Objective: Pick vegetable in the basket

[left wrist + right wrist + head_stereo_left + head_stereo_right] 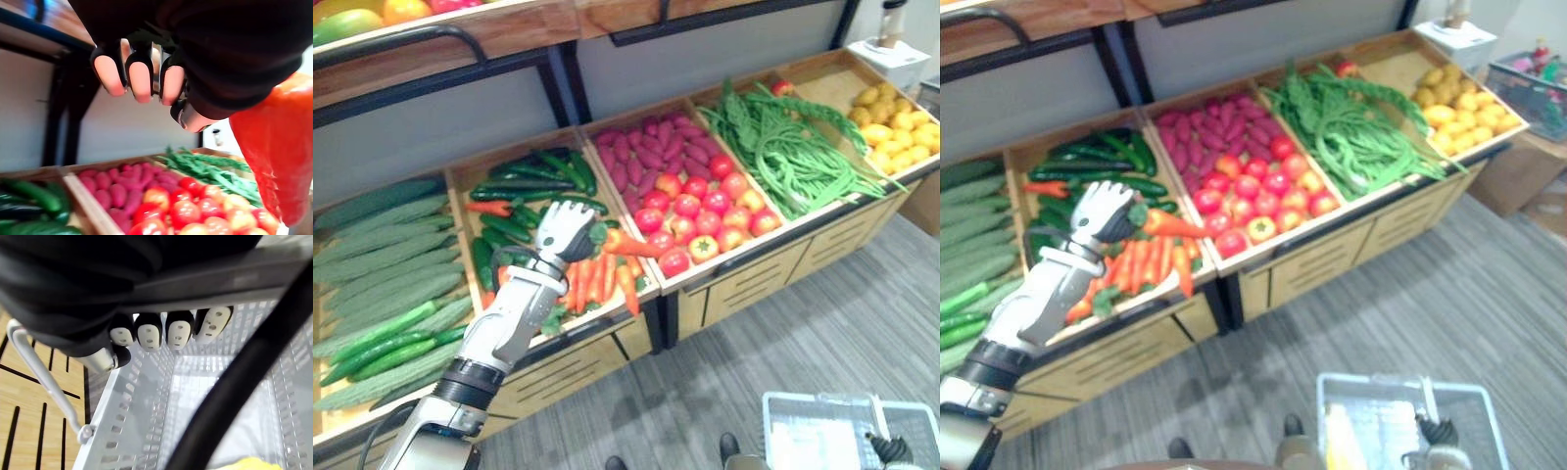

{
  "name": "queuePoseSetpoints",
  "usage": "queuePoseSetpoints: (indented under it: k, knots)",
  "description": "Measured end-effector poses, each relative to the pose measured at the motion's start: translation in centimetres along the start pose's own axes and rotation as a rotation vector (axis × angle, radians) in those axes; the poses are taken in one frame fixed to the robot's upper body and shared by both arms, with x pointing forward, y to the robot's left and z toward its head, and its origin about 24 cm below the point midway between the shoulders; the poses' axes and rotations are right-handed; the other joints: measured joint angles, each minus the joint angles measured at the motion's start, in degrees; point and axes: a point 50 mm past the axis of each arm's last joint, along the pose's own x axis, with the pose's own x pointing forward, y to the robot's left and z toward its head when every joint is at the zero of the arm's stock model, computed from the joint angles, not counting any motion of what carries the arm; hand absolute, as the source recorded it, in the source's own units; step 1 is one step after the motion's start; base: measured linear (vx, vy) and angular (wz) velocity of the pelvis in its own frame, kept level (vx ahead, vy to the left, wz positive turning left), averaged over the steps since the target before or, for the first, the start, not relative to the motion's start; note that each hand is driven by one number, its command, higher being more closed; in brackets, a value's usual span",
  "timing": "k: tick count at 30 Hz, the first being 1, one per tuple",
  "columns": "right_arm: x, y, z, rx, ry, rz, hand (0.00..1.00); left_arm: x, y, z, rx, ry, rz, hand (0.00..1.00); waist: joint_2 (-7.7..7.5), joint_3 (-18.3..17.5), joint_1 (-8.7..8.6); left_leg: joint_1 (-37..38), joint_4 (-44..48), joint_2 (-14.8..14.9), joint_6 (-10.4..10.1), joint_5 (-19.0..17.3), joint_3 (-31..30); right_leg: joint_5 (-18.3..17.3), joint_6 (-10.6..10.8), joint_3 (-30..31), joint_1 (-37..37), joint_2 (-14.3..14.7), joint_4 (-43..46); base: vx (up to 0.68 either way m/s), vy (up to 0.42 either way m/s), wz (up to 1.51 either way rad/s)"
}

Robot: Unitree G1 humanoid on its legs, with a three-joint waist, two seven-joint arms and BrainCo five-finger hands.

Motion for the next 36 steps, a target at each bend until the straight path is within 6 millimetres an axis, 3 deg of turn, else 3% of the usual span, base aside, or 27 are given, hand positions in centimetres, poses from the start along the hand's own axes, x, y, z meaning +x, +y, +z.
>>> queuePoseSetpoints:
  k: [8,14,20,25,32,36]
  knots:
    - [0.3,-3.1,7.4,-0.23,-0.322,0.011,1.0,-0.1,-1.1,4.7,-0.089,-0.216,-0.053,1.0,-0.61,-0.7,-0.13,4.0,0.0,0.5,-1.2,-1.4,9.3,1.2,1.3,8.1,-1.2,1.7,-0.1,-0.04,-0.012,-0.55]
    - [-0.3,-3.9,10.6,-0.398,-0.447,0.053,1.0,-0.2,-2.7,8.0,-0.184,-0.316,-0.123,1.0,-1.61,-1.5,-0.15,7.1,0.0,-0.2,-1.7,-3.0,15.6,1.7,2.3,13.4,-1.2,2.1,-0.1,0.0,0.016,-0.5]
    - [-1.7,-3.3,14.4,-0.561,-0.612,0.114,1.0,-0.5,-3.8,11.5,-0.277,-0.431,-0.179,1.0,-2.72,-2.2,-0.38,9.3,0.0,-0.4,-2.7,-4.1,20.7,2.1,2.2,16.9,-1.7,3.0,0.0,0.02,0.016,-0.37]
    - [-3.1,-1.2,18.6,-0.688,-0.784,0.187,1.0,-0.2,-4.0,13.9,-0.353,-0.499,-0.195,1.0,-3.09,-2.3,-0.36,11.8,1.0,-0.3,-3.7,-5.5,25.1,2.1,2.2,19.7,-1.7,4.1,1.0,0.05,0.019,-0.33]
    - [-5.4,1.8,23.4,-0.77,-0.991,0.282,1.0,0.1,-3.9,16.1,-0.405,-0.575,-0.217,1.0,-2.96,-2.2,-0.25,11.4,16.2,5.6,-4.8,-14.1,30.4,2.1,2.2,24.4,-1.7,5.7,2.1,0.04,0.007,-0.38]
    - [-5.9,2.2,24.1,-0.84,-1.012,0.336,1.0,0.0,-3.8,17.4,-0.438,-0.611,-0.217,1.0,-2.52,-2.0,-0.31,11.1,21.2,8.0,-4.9,-17.0,31.6,2.2,2.2,25.8,-2.1,6.6,2.5,0.0,0.035,-0.19]
